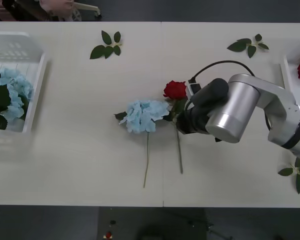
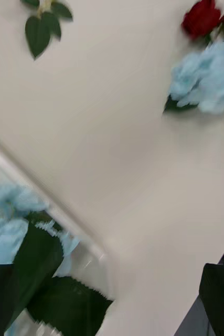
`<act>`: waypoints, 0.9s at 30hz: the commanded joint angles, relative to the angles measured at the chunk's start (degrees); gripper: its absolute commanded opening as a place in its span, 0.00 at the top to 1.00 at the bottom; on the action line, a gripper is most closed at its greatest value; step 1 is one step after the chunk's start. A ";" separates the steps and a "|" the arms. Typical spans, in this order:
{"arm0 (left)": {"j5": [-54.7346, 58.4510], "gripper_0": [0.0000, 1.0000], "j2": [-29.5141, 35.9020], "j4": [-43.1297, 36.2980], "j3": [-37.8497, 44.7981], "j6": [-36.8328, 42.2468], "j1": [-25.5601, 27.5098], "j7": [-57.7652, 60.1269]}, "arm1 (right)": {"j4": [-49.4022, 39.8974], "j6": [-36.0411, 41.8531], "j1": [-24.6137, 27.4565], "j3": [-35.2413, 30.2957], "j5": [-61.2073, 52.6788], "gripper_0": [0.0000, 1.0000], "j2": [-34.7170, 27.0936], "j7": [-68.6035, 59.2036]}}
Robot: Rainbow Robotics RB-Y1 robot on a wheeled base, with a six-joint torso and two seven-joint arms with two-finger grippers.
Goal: Put the red flowers into the right box and the blue flowers into the left box
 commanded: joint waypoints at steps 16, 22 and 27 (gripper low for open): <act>1.71 0.00 -29.90 2.68 1.06 -11.05 -1.62 1.88 | 17.85 -5.26 -2.67 -1.32 9.29 0.25 12.68 0.86; -19.64 0.00 -36.93 2.86 11.87 -7.88 -1.54 11.55 | 20.57 -5.78 -2.76 -1.23 9.38 0.25 13.29 1.39; -43.81 0.00 -45.02 -2.94 26.90 1.70 0.05 22.80 | 23.39 -7.36 -2.76 -0.70 9.46 0.25 13.82 2.53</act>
